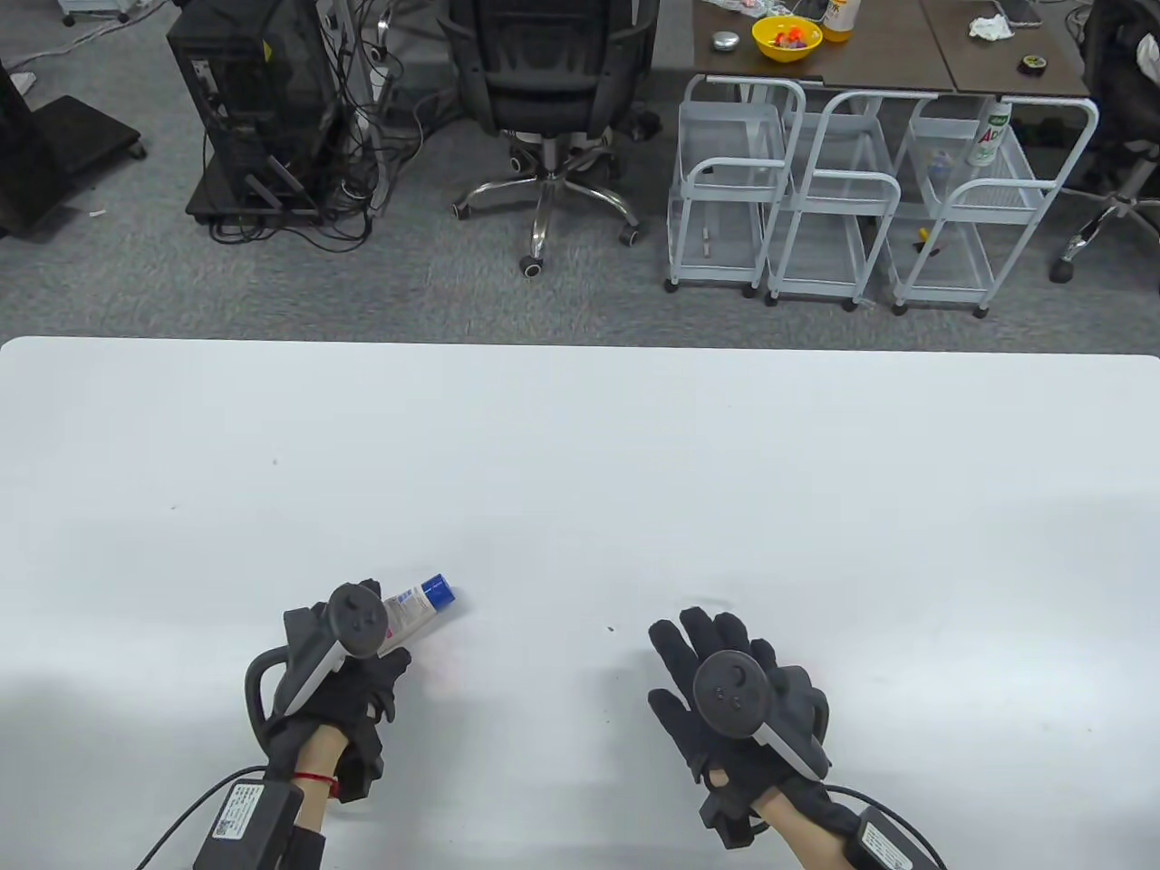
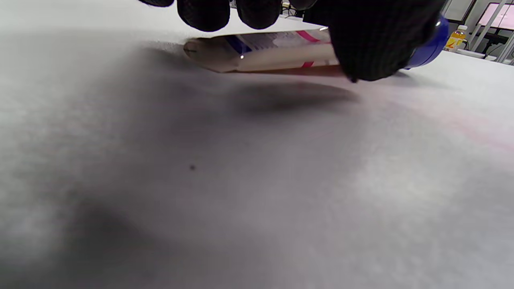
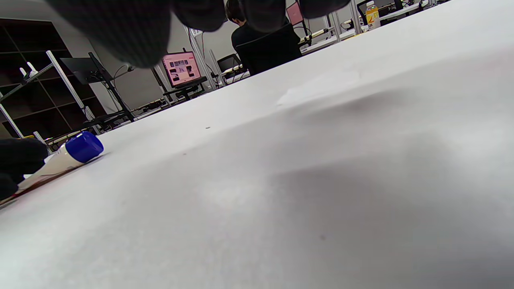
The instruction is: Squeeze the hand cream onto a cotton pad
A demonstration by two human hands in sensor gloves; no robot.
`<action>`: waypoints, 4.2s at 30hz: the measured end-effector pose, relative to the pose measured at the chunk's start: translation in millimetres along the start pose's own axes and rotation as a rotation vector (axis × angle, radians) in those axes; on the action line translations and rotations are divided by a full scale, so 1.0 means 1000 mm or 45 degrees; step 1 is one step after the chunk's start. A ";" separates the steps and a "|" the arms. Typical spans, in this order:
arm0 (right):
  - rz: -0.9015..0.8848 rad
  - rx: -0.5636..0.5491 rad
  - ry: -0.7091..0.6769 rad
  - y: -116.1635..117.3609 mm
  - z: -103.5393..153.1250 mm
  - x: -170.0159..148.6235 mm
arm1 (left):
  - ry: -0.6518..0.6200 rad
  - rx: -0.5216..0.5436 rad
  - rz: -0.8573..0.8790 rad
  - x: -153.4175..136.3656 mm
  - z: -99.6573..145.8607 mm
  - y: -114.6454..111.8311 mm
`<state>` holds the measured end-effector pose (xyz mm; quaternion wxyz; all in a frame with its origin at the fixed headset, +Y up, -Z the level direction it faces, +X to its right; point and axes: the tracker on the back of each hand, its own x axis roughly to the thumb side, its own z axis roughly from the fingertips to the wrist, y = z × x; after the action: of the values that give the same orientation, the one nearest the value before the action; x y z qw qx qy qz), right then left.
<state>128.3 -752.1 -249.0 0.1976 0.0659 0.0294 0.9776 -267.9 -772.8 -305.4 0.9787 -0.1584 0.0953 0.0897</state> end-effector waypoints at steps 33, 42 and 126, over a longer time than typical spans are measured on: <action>-0.584 0.037 -0.205 -0.007 0.010 0.022 | -0.563 -0.185 0.457 0.060 0.048 0.019; -0.651 -0.118 -0.438 -0.017 0.027 0.041 | -0.792 -0.227 0.412 0.093 0.087 0.016; 0.067 0.045 0.326 -0.004 -0.113 -0.049 | -0.730 -0.099 0.506 0.082 0.086 0.016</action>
<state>158.3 -771.2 -366.8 0.1653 -0.0551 0.0697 0.9822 -178.3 -717.4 -247.4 0.9223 -0.1421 -0.1579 0.3227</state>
